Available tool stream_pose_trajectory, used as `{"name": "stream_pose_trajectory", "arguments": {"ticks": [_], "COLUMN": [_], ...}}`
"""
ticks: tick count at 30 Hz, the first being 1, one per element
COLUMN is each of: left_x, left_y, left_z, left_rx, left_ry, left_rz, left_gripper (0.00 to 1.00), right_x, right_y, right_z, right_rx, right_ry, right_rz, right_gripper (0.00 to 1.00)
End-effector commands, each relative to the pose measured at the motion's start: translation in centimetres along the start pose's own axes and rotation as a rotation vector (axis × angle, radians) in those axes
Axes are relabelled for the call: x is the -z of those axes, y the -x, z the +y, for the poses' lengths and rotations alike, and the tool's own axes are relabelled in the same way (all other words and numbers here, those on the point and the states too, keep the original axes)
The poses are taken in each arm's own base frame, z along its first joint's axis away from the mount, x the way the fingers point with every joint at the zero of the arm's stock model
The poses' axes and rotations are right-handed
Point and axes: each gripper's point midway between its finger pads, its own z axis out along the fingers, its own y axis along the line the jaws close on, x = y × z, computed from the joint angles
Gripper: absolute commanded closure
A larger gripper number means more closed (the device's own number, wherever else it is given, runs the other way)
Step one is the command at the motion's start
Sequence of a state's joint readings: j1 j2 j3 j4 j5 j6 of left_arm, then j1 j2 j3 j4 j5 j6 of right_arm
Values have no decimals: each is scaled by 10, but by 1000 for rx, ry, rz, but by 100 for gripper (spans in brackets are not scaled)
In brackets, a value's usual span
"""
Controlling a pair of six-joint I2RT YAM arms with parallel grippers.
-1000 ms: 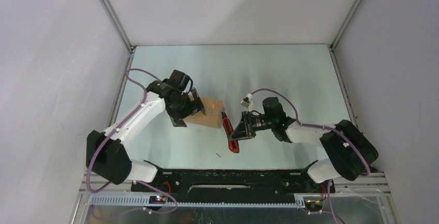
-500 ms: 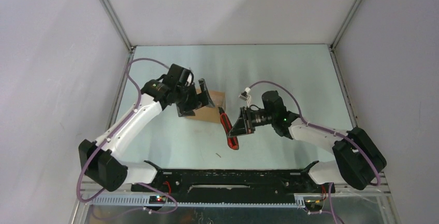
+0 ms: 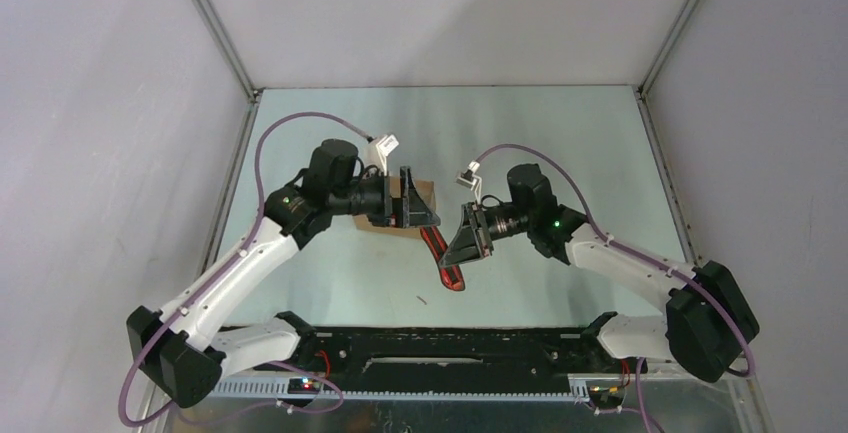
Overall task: Unpack the express box
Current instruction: Cut the express box at the center of the board.
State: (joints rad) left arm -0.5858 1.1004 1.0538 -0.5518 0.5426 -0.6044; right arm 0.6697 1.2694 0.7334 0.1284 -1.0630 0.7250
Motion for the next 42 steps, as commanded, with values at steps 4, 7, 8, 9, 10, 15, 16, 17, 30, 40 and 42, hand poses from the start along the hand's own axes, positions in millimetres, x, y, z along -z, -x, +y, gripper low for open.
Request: {"name": "stream_pose_trajectory", "arguments": {"ticks": [4, 7, 8, 9, 10, 15, 16, 17, 30, 40, 42], "left_x": [-5, -3, -3, -2, -2, -5, -6, -8, 25, 23, 21], "left_y": [-7, -7, -8, -9, -10, -11, -11, -10, 86, 84, 82], "left_z": [-30, -38, -39, -41, -43, -46, -47, -44, -17, -3, 0], "left_rx": [-64, -67, -68, -68, -68, -34, -25, -8, 460, 533, 541], "left_ry": [-227, -273, -284, -293, -305, -336, -337, -321, -187, -155, -150], "left_rz": [23, 23, 27, 34, 36, 56, 59, 55, -582, -648, -644], "left_gripper": [8, 16, 19, 24, 27, 60, 72, 88, 100, 100, 100], "right_x": [7, 11, 13, 15, 17, 19, 20, 20, 71, 83, 81], "right_y": [9, 7, 8, 9, 9, 13, 15, 18, 92, 119, 122], "right_z": [40, 43, 44, 44, 46, 43, 42, 42, -5, 14, 18], "right_rx": [91, 95, 96, 93, 96, 89, 85, 83, -172, -149, -142], "right_ry": [98, 103, 102, 98, 100, 89, 87, 81, -98, -18, 0], "right_rz": [21, 26, 20, 13, 13, 6, 1, -9, -719, -955, -950], "right_gripper": [100, 100, 100, 100, 100, 100, 100, 98, 2, 37, 64]}}
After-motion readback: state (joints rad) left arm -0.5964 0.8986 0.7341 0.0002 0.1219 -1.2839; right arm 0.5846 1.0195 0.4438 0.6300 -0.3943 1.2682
